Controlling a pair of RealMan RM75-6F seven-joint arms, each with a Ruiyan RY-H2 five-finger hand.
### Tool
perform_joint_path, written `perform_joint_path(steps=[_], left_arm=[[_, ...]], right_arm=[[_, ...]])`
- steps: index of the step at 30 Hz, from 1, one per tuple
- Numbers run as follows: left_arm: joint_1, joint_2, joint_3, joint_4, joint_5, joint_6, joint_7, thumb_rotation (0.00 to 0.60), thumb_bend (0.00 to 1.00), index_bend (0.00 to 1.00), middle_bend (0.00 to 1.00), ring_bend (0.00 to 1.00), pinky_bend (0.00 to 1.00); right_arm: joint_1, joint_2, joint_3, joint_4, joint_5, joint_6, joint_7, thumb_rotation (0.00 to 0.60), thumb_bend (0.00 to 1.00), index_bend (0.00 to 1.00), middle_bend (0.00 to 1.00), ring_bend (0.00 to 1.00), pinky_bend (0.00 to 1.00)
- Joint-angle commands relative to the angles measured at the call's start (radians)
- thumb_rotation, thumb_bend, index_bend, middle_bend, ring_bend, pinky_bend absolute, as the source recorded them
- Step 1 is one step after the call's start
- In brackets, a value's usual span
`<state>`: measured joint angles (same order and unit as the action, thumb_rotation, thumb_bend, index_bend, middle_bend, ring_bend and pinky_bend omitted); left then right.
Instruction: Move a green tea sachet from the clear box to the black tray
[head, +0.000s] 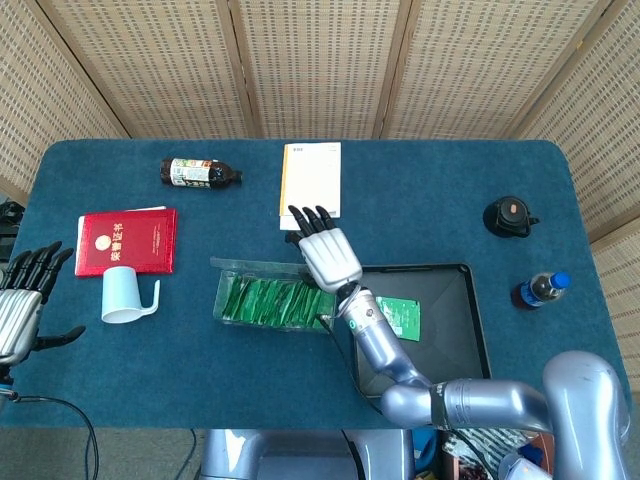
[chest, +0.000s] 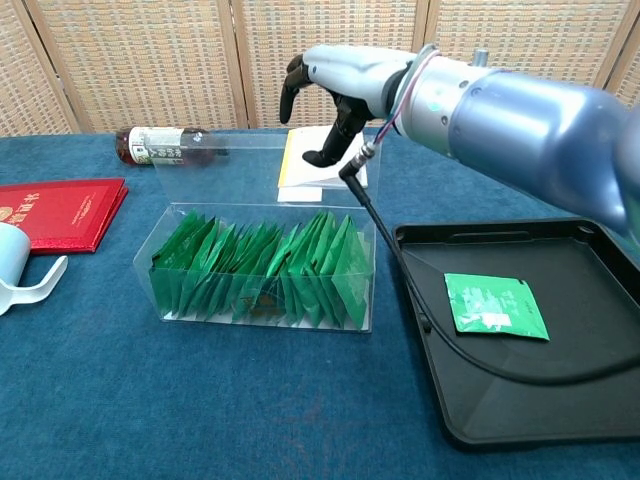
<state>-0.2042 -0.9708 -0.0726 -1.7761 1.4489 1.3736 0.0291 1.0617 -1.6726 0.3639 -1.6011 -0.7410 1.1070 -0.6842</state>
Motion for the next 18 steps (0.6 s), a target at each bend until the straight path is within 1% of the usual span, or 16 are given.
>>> perform_joint_path(steps=[1, 4, 7, 14, 18], left_arm=[[-0.002, 0.001, -0.001, 0.002, -0.004, -0.005, -0.004, 0.6, 0.02, 0.0, 0.0, 0.0, 0.0], [-0.008, 0.001, -0.005, 0.008, -0.015, -0.017, -0.012, 0.6, 0.02, 0.0, 0.0, 0.0, 0.0], [-0.011, 0.001, -0.005, 0.011, -0.018, -0.025, -0.016, 0.6, 0.02, 0.0, 0.0, 0.0, 0.0], [-0.016, -0.001, -0.002, 0.012, -0.017, -0.035, -0.013, 0.6, 0.02, 0.0, 0.0, 0.0, 0.0], [-0.017, -0.001, -0.004, 0.011, -0.022, -0.036, -0.013, 0.6, 0.02, 0.0, 0.0, 0.0, 0.0]], right_arm=[[0.012, -0.012, 0.021, 0.025, 0.03, -0.005, 0.01, 0.6, 0.52, 0.34, 0.01, 0.0, 0.07], [0.026, -0.022, 0.046, 0.062, 0.094, -0.007, -0.001, 0.6, 0.52, 0.34, 0.01, 0.0, 0.07], [0.041, -0.028, 0.054, 0.083, 0.142, -0.01, -0.025, 0.6, 0.52, 0.34, 0.0, 0.0, 0.07], [0.059, -0.022, 0.05, 0.095, 0.239, -0.039, -0.064, 0.6, 0.55, 0.35, 0.0, 0.0, 0.07], [0.068, -0.019, 0.047, 0.099, 0.269, -0.046, -0.07, 0.6, 0.55, 0.35, 0.0, 0.0, 0.07]])
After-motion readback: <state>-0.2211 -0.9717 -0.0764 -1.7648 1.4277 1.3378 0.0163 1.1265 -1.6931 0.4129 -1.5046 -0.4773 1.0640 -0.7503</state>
